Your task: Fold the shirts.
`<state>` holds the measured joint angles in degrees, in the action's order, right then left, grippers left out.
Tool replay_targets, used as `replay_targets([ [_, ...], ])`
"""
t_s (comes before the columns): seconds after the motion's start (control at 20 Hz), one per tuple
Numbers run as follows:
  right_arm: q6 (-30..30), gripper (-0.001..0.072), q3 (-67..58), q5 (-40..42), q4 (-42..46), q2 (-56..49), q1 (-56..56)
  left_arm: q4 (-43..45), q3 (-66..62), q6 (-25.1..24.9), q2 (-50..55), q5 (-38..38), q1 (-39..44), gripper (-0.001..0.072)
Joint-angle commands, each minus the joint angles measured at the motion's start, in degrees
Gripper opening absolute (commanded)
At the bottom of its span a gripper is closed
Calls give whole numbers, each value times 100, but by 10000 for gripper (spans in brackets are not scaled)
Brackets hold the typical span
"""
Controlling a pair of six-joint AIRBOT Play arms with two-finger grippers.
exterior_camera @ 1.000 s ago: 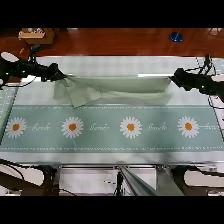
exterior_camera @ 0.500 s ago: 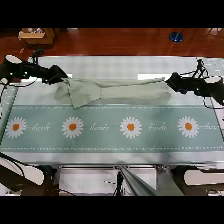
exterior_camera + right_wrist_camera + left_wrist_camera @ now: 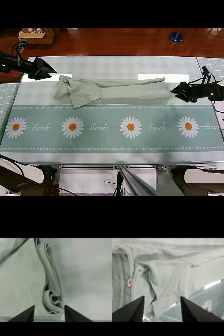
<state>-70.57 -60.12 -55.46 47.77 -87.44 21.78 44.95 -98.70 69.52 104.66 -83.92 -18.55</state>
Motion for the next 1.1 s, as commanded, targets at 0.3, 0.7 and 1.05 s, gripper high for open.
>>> replay_targets([
  [0.3,125,55,-7,-118,-1471,-728,-426,-4,-52,61,11,-164,422,529],
  [0.7,354,18,-4,-437,-1300,970,229,-153,-52,85,-68,-186,570,346],
  [1.05,295,18,-4,-1366,-1069,2155,424,-1067,-52,426,-70,-369,1220,164],
])
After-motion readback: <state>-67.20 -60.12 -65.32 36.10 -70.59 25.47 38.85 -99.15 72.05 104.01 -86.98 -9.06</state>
